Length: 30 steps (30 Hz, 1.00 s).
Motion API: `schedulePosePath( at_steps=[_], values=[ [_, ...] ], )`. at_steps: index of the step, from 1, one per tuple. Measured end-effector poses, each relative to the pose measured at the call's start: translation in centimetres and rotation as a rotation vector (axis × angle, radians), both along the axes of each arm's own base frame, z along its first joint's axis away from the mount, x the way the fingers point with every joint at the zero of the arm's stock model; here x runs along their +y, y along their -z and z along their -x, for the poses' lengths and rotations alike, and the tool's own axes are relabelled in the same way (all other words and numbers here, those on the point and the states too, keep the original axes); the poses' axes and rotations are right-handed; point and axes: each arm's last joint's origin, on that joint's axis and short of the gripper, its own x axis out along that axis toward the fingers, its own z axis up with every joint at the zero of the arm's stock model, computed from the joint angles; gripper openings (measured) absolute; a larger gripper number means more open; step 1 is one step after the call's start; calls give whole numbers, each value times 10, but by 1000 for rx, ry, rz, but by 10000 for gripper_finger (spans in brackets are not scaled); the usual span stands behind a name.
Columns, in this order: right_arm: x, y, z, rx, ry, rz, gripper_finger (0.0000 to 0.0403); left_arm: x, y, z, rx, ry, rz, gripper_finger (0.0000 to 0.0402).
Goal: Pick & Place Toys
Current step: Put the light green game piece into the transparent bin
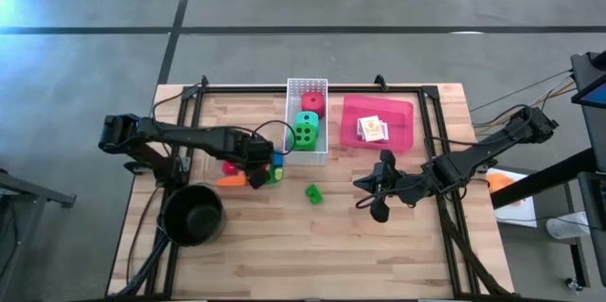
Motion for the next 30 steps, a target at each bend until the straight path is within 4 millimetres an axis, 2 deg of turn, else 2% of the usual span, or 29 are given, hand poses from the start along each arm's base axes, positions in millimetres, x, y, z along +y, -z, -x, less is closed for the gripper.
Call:
schedulePosePath(
  at_steps=[13,23,30],
  values=[
    [0,0,0,0,0,0,8,-1,1,0,-3,-6,20,90],
    [0,0,0,0,0,0,8,-1,1,1,-20,-156,45,90],
    [0,0,0,0,0,0,8,-2,12,9,19,-226,51,90]
  ],
)
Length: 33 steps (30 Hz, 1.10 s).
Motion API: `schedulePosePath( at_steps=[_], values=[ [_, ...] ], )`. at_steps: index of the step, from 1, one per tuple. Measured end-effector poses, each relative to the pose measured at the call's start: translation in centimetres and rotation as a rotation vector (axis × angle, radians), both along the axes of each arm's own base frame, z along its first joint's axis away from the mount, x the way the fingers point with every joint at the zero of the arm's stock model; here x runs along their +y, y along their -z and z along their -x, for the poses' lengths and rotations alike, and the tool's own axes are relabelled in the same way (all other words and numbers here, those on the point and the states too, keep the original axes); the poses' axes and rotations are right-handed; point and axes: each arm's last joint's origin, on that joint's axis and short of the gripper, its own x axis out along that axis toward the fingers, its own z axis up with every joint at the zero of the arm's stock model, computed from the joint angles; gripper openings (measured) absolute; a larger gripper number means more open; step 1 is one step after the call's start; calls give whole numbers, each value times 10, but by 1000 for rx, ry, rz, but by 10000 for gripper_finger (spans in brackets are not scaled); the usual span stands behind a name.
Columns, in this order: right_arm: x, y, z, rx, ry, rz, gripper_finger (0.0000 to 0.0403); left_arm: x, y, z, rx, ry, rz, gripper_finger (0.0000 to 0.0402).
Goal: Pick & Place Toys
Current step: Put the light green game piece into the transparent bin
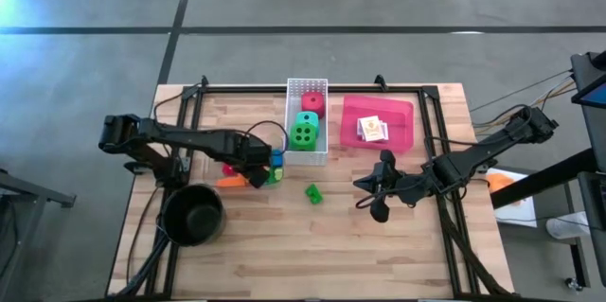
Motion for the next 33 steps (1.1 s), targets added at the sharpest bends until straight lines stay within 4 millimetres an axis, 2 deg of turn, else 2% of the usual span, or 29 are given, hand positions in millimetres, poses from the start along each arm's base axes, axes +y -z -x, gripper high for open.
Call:
schedulePosePath(
  at_steps=[8,13,15,33],
  values=[
    [0,0,0,0,0,0,8,0,1,0,-8,-10,-4,91],
    [0,0,0,0,0,0,8,0,1,-1,-13,-16,-4,137],
    [0,0,0,0,0,0,8,0,1,-1,-13,-13,-5,145],
    [0,0,0,0,0,0,8,0,1,-2,-12,63,-9,150]
  ],
)
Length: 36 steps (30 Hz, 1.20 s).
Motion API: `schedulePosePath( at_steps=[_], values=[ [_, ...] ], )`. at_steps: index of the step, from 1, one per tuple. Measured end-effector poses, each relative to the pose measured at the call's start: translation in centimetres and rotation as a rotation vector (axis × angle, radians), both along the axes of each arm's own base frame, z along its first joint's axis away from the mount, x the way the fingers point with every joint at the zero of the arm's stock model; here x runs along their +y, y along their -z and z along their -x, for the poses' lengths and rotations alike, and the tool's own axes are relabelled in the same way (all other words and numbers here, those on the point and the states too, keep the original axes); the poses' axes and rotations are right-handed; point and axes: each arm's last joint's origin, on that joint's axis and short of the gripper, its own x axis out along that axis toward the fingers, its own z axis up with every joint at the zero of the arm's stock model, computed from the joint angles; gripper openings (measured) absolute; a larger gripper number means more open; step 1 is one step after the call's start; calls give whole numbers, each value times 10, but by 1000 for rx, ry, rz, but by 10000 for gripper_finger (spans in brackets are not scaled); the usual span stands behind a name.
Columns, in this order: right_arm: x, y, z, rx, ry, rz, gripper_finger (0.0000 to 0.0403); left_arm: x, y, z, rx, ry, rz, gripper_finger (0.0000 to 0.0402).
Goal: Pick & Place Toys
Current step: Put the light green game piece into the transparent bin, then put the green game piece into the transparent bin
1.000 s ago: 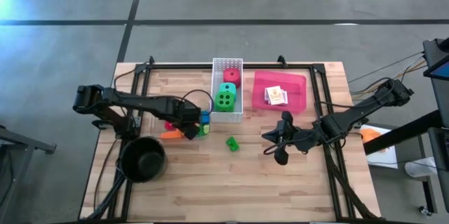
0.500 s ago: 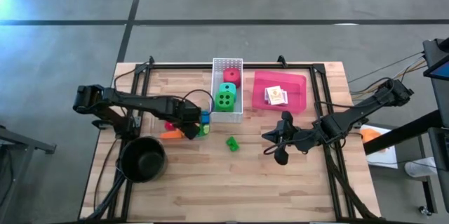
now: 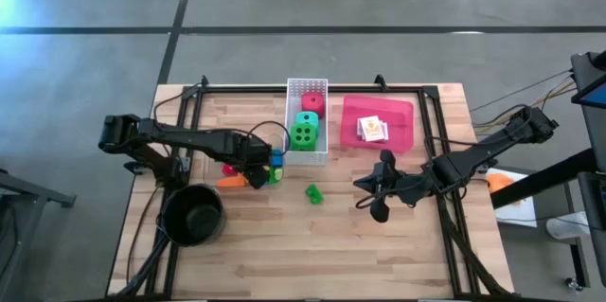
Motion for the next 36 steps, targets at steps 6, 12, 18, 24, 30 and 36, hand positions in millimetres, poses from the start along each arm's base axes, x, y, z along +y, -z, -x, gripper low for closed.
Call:
schedulePosePath(
  at_steps=[6,12,18,24,30,36],
  values=[
    [0,0,0,0,0,0,8,0,-1,0,-2,18,4,151],
    [0,0,0,1,0,0,8,0,-12,2,-39,17,4,151],
    [0,0,0,0,0,0,8,0,-25,9,-86,13,3,151],
    [0,0,0,1,0,0,8,-1,-41,15,-190,-6,2,151],
    [0,0,0,1,0,0,8,-22,-48,2,-341,153,28,151],
    [0,0,0,1,0,0,8,-51,-54,-9,-469,392,-10,145]
  ],
)
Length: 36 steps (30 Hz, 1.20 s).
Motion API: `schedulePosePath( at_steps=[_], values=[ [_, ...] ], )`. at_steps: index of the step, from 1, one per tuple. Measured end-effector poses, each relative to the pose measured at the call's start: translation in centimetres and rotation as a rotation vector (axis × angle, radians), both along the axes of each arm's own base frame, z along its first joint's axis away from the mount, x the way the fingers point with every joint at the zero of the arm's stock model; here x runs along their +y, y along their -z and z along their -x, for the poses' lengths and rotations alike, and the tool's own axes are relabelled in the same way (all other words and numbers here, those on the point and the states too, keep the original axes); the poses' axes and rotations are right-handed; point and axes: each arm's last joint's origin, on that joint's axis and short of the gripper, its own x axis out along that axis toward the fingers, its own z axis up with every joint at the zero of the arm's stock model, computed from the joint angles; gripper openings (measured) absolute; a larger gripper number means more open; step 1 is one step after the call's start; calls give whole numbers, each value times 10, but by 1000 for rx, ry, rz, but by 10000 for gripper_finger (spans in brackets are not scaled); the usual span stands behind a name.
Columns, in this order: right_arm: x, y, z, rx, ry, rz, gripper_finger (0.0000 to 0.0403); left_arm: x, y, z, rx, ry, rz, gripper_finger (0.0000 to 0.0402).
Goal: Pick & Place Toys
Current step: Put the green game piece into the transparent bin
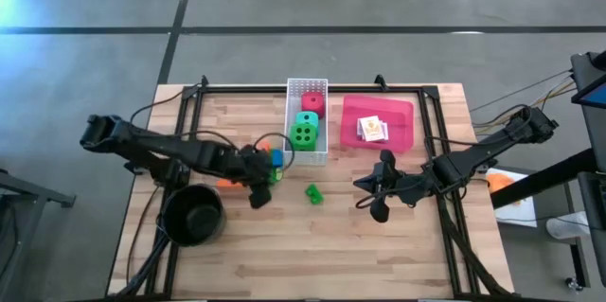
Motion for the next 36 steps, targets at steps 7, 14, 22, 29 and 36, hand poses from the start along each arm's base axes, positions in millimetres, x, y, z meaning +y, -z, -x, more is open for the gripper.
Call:
schedulePosePath(
  at_steps=[7,14,22,29,36],
  values=[
    [0,0,0,0,0,0,8,-23,-5,-12,-142,168,-57,97],
    [0,0,0,0,0,0,8,-28,6,-25,-159,204,-34,69],
    [0,0,0,-1,0,0,8,-30,-1,-33,-275,238,-48,68],
    [0,0,0,-1,0,-1,8,-38,-1,-56,-416,437,55,68],
    [0,0,0,-1,0,-1,8,-41,16,-82,-349,481,30,74]
  ],
)
